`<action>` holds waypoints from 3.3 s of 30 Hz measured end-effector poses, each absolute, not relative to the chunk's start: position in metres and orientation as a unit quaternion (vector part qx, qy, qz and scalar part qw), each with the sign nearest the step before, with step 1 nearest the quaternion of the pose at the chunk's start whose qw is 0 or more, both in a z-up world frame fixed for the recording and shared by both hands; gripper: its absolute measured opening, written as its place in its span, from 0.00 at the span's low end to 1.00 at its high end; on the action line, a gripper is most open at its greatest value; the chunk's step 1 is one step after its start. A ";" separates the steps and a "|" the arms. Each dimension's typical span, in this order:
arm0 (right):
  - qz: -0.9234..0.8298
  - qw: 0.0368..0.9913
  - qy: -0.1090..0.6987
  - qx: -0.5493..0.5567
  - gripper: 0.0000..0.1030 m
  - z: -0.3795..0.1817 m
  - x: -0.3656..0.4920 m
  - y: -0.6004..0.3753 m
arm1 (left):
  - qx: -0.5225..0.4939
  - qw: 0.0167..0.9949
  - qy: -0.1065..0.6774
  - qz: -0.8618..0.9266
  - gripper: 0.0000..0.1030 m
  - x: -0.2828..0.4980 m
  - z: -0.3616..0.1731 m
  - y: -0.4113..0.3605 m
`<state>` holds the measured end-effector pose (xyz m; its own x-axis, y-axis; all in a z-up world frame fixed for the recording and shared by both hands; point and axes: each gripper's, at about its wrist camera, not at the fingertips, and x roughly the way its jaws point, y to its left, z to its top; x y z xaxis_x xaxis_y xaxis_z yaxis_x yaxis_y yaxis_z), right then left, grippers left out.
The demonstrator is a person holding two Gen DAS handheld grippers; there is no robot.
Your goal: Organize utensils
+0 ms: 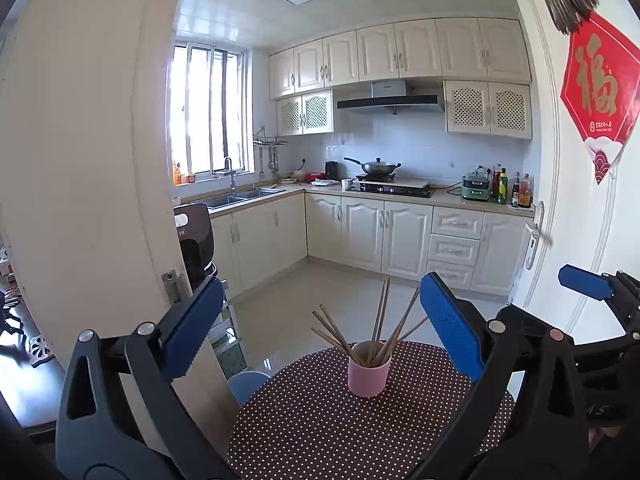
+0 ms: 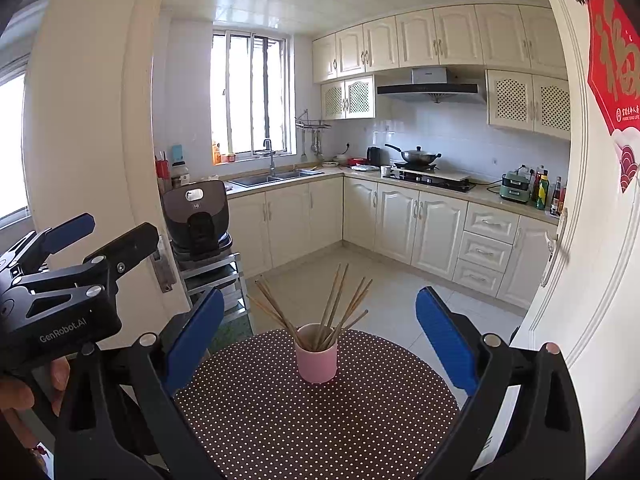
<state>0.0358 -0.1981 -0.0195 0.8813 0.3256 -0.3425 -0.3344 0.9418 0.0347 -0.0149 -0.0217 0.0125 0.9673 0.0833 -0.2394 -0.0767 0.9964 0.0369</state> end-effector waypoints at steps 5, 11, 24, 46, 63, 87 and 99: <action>0.170 0.970 0.176 -0.013 0.90 -0.020 0.036 -0.197 | 0.013 0.992 0.121 0.041 0.94 -0.015 0.013 -0.021; 0.170 0.970 0.176 -0.013 0.91 -0.021 0.035 -0.196 | 0.012 0.992 0.121 0.041 0.94 -0.015 0.012 -0.019; 0.169 0.970 0.176 -0.013 0.91 -0.023 0.034 -0.195 | 0.012 0.992 0.122 0.041 0.94 -0.015 0.012 -0.019; 0.169 0.969 0.178 -0.012 0.91 -0.024 0.035 -0.195 | 0.011 0.991 0.124 0.043 0.94 -0.014 0.011 -0.019; 0.167 0.970 0.179 -0.014 0.91 -0.023 0.035 -0.194 | 0.013 0.991 0.125 0.042 0.94 -0.015 0.008 -0.019; 0.155 0.971 0.180 -0.014 0.92 -0.022 0.040 -0.196 | 0.023 0.991 0.132 0.031 0.94 -0.004 0.007 -0.025; 0.143 0.971 0.194 -0.011 0.92 -0.028 0.051 -0.194 | 0.020 0.989 0.142 0.020 0.94 0.016 0.001 -0.025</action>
